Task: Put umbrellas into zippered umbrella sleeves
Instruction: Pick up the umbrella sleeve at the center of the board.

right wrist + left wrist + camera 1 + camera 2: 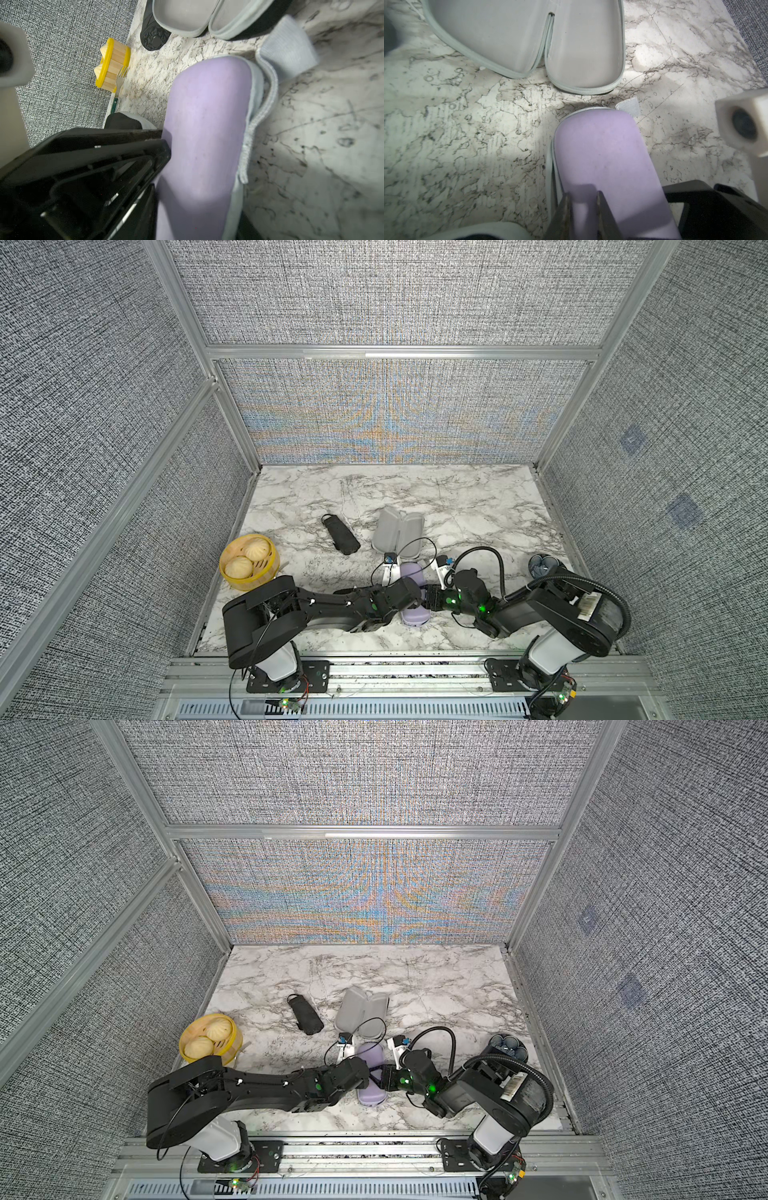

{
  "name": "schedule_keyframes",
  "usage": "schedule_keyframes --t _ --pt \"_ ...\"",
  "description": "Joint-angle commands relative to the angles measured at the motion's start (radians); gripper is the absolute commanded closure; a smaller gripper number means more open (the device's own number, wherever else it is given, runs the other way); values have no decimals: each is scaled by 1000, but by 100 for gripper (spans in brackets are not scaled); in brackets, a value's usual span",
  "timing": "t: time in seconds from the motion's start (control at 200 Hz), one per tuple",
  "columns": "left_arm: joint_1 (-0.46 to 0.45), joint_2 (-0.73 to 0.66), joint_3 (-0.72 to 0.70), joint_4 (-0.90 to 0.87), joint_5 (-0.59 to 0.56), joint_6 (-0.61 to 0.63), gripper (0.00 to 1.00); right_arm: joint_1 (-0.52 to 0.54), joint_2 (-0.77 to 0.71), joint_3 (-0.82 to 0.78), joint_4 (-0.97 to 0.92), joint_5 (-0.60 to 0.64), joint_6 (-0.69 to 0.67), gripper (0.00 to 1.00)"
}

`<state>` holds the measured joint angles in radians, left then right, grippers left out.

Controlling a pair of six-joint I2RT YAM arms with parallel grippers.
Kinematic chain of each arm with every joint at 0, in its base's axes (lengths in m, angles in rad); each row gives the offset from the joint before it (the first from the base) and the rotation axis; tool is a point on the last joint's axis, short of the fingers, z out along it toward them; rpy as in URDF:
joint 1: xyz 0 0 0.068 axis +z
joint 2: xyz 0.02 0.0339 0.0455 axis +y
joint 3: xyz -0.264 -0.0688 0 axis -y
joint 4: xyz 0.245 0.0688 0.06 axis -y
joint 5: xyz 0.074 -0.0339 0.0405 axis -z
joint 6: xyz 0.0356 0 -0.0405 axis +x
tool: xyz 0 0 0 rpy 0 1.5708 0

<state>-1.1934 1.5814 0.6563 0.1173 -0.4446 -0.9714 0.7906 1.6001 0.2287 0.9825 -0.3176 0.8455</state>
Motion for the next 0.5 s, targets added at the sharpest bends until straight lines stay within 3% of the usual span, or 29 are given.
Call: schedule_keyframes --t 0.0,0.285,0.395,0.495 --pt "-2 -10 15 -182 92 51 73 0 -21 -9 -57 -55 -34 58" --pt "1 -88 58 -217 46 101 57 -87 -90 -62 -82 -62 -55 63" --pt "1 -109 44 -144 99 126 49 -127 -121 -89 -66 -83 -52 63" --pt "0 -117 31 -69 190 155 23 -164 -155 -106 -66 -97 -54 60"
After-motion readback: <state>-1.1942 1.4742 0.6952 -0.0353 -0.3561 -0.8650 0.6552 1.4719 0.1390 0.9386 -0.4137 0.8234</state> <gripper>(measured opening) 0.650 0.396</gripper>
